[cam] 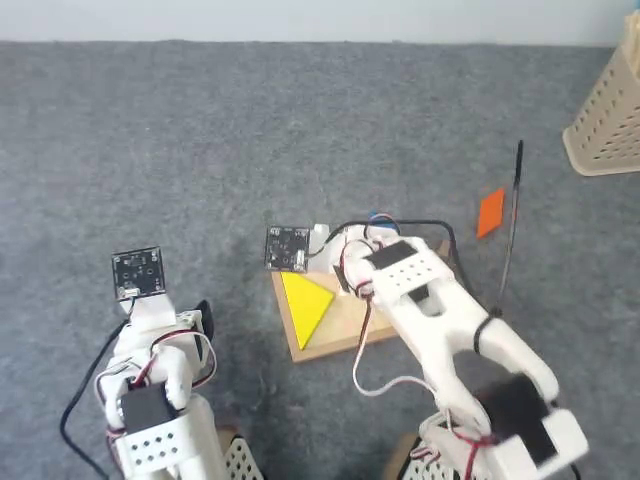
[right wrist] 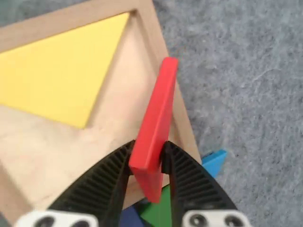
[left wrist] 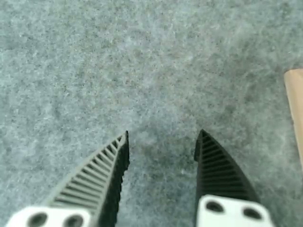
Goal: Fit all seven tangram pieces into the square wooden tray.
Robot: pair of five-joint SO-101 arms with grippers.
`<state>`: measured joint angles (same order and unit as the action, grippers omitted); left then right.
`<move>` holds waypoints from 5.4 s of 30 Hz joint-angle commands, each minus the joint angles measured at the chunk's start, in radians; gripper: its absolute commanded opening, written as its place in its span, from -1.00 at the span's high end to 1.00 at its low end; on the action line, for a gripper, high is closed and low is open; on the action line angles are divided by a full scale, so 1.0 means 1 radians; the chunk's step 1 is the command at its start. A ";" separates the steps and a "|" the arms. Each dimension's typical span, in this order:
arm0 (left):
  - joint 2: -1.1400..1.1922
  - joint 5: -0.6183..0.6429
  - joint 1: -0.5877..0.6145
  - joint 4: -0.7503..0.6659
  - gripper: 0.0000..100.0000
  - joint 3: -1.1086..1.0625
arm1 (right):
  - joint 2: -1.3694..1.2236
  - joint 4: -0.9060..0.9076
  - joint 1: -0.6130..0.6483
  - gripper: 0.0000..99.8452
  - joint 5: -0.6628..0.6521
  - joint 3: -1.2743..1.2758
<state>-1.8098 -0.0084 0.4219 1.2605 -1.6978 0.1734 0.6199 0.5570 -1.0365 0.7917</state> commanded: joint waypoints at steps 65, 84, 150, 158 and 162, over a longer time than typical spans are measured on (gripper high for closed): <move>-0.015 -0.005 -0.003 0.005 0.57 0.013 | 0.015 -0.182 -0.059 0.99 0.015 0.158; -0.015 -0.005 -0.003 0.005 0.57 0.013 | 0.104 -0.179 -0.209 0.99 0.628 0.023; -0.015 -0.005 -0.003 0.005 0.57 0.013 | -0.851 0.538 -0.684 0.99 0.701 -1.174; -0.015 -0.005 -0.003 0.005 0.57 0.013 | -0.736 0.722 -0.644 0.99 0.700 -1.172; -0.015 -0.005 -0.003 0.005 0.57 0.013 | -0.621 0.760 -0.568 0.99 0.709 -1.079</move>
<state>-1.8098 -0.0084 0.4219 1.2605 -1.6978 -0.6337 1.3364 -0.0936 -0.3276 -0.3468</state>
